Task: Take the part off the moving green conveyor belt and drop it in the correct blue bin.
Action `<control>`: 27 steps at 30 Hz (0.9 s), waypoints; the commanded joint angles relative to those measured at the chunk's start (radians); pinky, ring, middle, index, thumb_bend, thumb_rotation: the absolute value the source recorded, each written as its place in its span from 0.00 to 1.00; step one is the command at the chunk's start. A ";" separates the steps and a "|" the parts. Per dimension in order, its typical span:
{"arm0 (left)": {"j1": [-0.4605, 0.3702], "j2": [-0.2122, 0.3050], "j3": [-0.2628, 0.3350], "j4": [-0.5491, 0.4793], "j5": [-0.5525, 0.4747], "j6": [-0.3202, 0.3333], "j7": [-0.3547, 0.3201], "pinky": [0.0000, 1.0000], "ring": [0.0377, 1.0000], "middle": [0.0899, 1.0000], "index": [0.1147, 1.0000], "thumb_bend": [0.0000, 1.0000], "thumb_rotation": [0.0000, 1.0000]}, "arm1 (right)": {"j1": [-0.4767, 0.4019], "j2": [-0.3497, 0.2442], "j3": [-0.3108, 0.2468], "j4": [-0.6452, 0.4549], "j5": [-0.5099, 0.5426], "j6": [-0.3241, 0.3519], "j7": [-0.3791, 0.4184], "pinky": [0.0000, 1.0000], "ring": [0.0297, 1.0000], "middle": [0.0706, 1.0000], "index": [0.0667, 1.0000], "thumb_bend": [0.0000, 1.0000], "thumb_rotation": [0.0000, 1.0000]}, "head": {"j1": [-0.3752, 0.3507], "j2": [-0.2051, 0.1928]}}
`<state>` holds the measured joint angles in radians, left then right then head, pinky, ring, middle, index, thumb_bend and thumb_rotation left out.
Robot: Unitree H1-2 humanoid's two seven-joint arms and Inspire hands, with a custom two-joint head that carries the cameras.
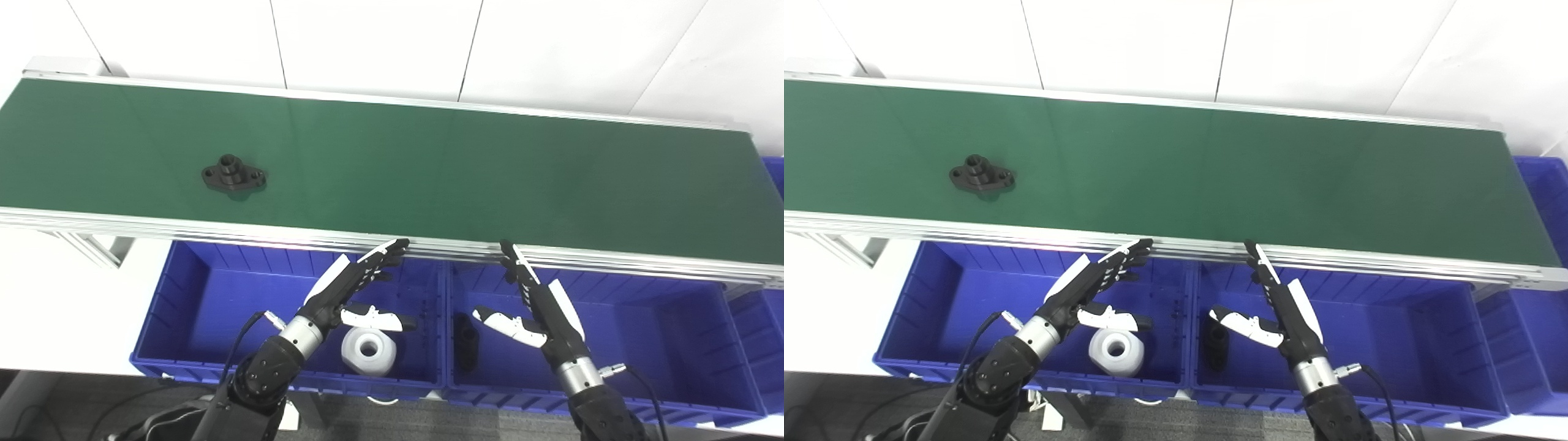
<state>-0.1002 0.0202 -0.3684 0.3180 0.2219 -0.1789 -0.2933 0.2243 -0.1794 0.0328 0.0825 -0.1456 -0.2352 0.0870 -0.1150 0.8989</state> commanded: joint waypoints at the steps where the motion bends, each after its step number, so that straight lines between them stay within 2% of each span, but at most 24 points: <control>1: -0.027 -0.009 0.001 -0.030 -0.019 -0.028 -0.002 0.83 0.90 0.93 0.92 0.76 0.40 | -0.004 -0.003 -0.005 -0.042 0.009 -0.014 -0.007 1.00 1.00 1.00 1.00 0.83 0.55 | 0.001 -0.001; 20: -0.025 -0.008 0.000 -0.034 -0.011 -0.022 0.002 0.82 0.90 0.93 0.92 0.77 0.40 | -0.008 -0.001 -0.007 -0.033 0.004 -0.023 -0.015 1.00 1.00 1.00 1.00 0.84 0.58 | 0.000 -0.004; 23: -0.023 -0.010 -0.002 -0.026 -0.005 -0.025 0.006 0.82 0.90 0.93 0.92 0.77 0.41 | -0.005 -0.002 -0.006 -0.024 -0.001 -0.029 -0.020 0.99 1.00 1.00 1.00 0.84 0.58 | 0.055 -0.032; 25: -0.022 -0.015 -0.006 -0.010 -0.004 -0.034 0.008 0.82 0.89 0.92 0.92 0.77 0.41 | 0.000 -0.009 -0.007 -0.016 0.005 -0.042 -0.017 0.99 1.00 1.00 1.00 0.83 0.58 | 0.116 -0.055; 26: -0.023 -0.020 -0.008 0.003 -0.005 -0.038 0.008 0.83 0.89 0.92 0.92 0.77 0.41 | 0.003 -0.013 -0.008 -0.010 0.012 -0.050 -0.014 0.99 1.00 1.00 1.00 0.83 0.58 | 0.170 -0.076; 27: -0.023 -0.024 -0.010 0.012 -0.005 -0.040 0.008 0.84 0.90 0.92 0.92 0.78 0.41 | 0.005 -0.017 -0.010 -0.006 0.019 -0.056 -0.010 0.99 1.00 1.00 1.00 0.82 0.59 | 0.170 -0.076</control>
<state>-0.1001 0.0140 -0.3711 0.3356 0.2228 -0.1820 -0.2924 0.2271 -0.1802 0.0320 0.0875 -0.1430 -0.2380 0.0781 0.0532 0.8224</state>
